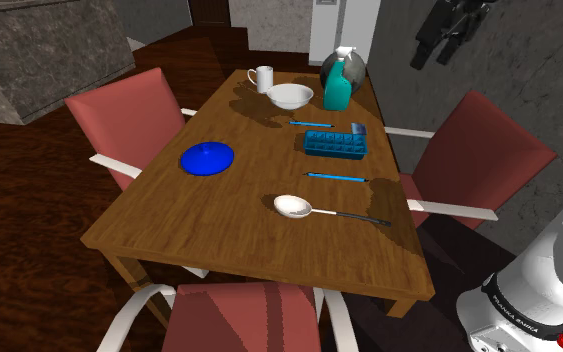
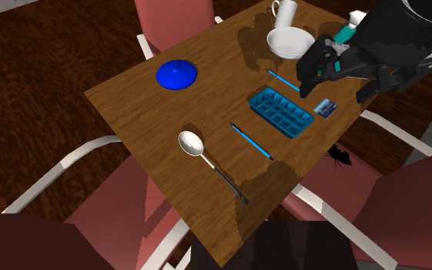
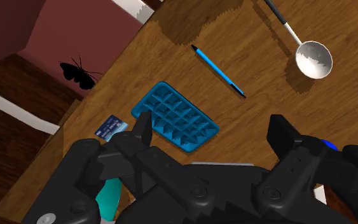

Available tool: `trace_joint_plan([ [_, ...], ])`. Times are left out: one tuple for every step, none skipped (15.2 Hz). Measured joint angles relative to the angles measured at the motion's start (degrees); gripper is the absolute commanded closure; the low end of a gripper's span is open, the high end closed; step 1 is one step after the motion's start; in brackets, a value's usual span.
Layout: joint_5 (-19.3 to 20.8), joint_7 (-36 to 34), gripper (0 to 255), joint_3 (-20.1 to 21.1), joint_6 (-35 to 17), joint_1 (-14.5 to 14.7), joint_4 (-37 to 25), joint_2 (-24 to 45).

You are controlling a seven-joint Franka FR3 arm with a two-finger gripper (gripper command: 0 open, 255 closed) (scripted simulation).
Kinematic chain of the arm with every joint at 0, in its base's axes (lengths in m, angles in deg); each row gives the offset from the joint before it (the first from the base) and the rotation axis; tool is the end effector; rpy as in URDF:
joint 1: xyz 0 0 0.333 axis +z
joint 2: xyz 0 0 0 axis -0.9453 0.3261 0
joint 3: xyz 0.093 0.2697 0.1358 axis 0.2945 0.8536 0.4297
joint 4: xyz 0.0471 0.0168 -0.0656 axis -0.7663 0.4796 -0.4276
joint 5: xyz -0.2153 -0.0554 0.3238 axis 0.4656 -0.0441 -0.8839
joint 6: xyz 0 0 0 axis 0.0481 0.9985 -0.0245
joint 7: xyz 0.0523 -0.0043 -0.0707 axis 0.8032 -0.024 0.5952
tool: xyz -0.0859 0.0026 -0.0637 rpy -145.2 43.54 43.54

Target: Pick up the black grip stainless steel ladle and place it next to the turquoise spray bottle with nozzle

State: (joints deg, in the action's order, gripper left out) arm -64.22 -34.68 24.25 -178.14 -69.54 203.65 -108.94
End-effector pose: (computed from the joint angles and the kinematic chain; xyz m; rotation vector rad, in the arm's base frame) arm 0.3216 -0.0213 0.6403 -3.0562 0.0984 -0.3000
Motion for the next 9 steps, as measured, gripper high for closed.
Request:
trace_joint_plan([
  [0.00,0.00,0,0.00,0.00,0.00,0.00,0.00],
  [0.01,0.39,0,0.21,-0.58,0.35,0.28,0.42],
  [0.06,0.99,0,0.53,-1.25,0.86,0.65,0.95],
  [-0.09,1.29,0,1.31,-2.72,1.58,2.07,1.28],
  [-0.14,1.78,0,1.98,-3.66,2.29,3.10,1.43],
  [-0.15,2.38,0,2.60,-4.90,3.02,3.96,2.09],
  [-0.10,3.13,0,3.08,-6.34,3.69,5.19,2.57],
  [-0.08,3.78,0,3.66,-7.57,4.41,6.46,2.80],
  [-0.05,4.44,0,4.22,-9.02,5.12,7.24,3.75],
])
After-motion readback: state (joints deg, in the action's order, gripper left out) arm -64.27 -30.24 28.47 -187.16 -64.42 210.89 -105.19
